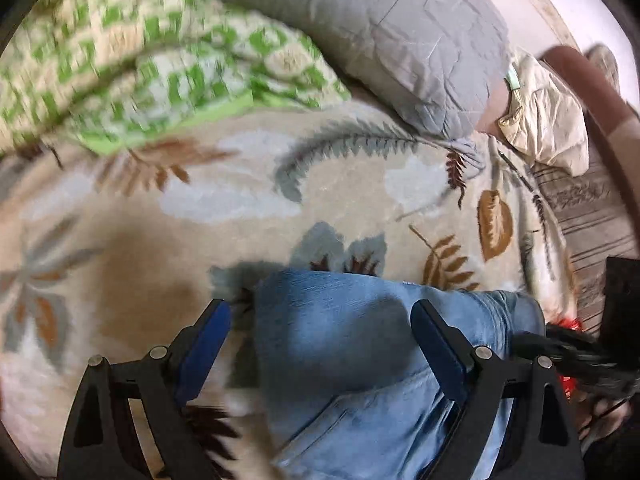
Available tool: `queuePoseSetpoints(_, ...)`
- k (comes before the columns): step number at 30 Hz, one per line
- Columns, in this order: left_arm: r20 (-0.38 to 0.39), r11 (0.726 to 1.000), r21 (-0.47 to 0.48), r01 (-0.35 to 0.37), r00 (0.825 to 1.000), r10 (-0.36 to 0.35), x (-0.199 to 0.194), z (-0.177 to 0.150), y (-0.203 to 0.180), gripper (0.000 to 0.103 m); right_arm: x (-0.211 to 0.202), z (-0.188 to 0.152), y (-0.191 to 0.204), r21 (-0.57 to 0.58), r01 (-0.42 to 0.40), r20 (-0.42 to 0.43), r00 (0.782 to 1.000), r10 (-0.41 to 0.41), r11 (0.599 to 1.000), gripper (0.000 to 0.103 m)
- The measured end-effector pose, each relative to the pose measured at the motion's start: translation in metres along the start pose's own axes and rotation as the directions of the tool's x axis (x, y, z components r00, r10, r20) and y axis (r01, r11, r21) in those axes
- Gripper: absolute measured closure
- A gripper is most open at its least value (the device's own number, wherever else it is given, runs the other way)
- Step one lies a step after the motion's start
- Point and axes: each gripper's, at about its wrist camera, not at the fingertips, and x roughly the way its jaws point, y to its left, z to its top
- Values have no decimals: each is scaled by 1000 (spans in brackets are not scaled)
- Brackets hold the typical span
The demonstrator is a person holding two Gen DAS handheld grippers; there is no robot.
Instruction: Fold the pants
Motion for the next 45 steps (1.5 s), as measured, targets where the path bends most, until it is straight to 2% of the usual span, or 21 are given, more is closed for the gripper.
queuePoseSetpoints(1,-11,1000,3,29,1000,-29,3,-1,-1,29,2,1,-2,1,2,-1,1000,-2,1000,88)
queuePoseSetpoints(2,-19,998,22,56,998,-56,4,-2,-4,64,2,0,-6,8,-9,11,1000,9,1000,93)
queuePoseSetpoints(3,-26,998,56,17,1000,-16,9,-1,-6,71,1,-2,-11,15,-16,20,1000,16,1000,94)
queuePoseSetpoints(4,-31,997,82,-3,1000,6,13,-2,-7,73,0,-4,-16,25,-20,25,1000,19,1000,95)
queuePoseSetpoints(6,-30,997,75,11,1000,-9,19,-3,-1,75,2,-12,-31,60,6,29,1000,-7,998,95)
queuePoseSetpoints(8,-43,994,75,-77,996,81,30,-5,9,80,9,-21,-44,86,52,12,998,-54,995,96)
queuePoseSetpoints(10,-50,998,28,-53,997,55,38,-7,19,80,21,-30,-52,98,52,1,999,-52,994,95)
queuePoseSetpoints(13,-49,995,68,-77,996,80,37,-7,13,80,24,-28,-43,67,93,7,996,-94,993,95)
queuePoseSetpoints(17,-38,995,62,-79,996,82,37,-7,11,80,25,-26,-38,41,120,8,993,-120,992,95)
queuePoseSetpoints(20,-28,992,77,-104,994,106,34,-8,10,80,24,-26,-26,-14,177,26,984,-176,984,95)
queuePoseSetpoints(24,47,986,96,-136,990,132,16,-9,2,74,16,-28,-8,-111,276,72,960,-270,955,95)
queuePoseSetpoints(25,75,985,87,-148,987,142,7,-11,-1,60,11,-29,-2,-128,300,94,953,-289,945,94)
queuePoseSetpoints(26,99,984,84,-157,984,148,-1,-12,-5,31,5,-29,5,-145,326,125,943,-310,934,94)
queuePoseSetpoints(28,154,987,77,-140,980,127,-24,-20,-10,7,-7,-32,18,-179,373,166,923,-346,910,88)
queuePoseSetpoints(30,182,990,101,-100,980,80,-40,-28,-17,7,-17,-34,30,-207,422,189,902,-387,883,73)
queuePoseSetpoints(32,177,988,133,-76,983,52,-55,-40,-22,7,-29,-40,39,-223,425,223,898,-379,877,17)
queuePoseSetpoints(34,149,987,150,-54,988,31,-63,-52,-25,5,-44,-48,46,-211,422,286,889,-357,882,12)
queuePoseSetpoints(37,68,992,127,20,997,-28,-65,-74,-19,1,-58,-56,48,-195,375,278,907,-316,906,12)
queuePoseSetpoints(39,26,993,105,62,998,-65,-61,-87,-16,1,-62,-63,37,-149,283,228,942,-246,947,12)
queuePoseSetpoints(42,-10,993,78,92,996,-92,-41,-105,-11,1,-56,-76,6,-12,151,150,978,-148,988,12)
queuePoseSetpoints(45,-85,987,-2,163,983,-163,-12,-119,-4,1,-29,-89,-25,126,40,35,998,-44,991,12)
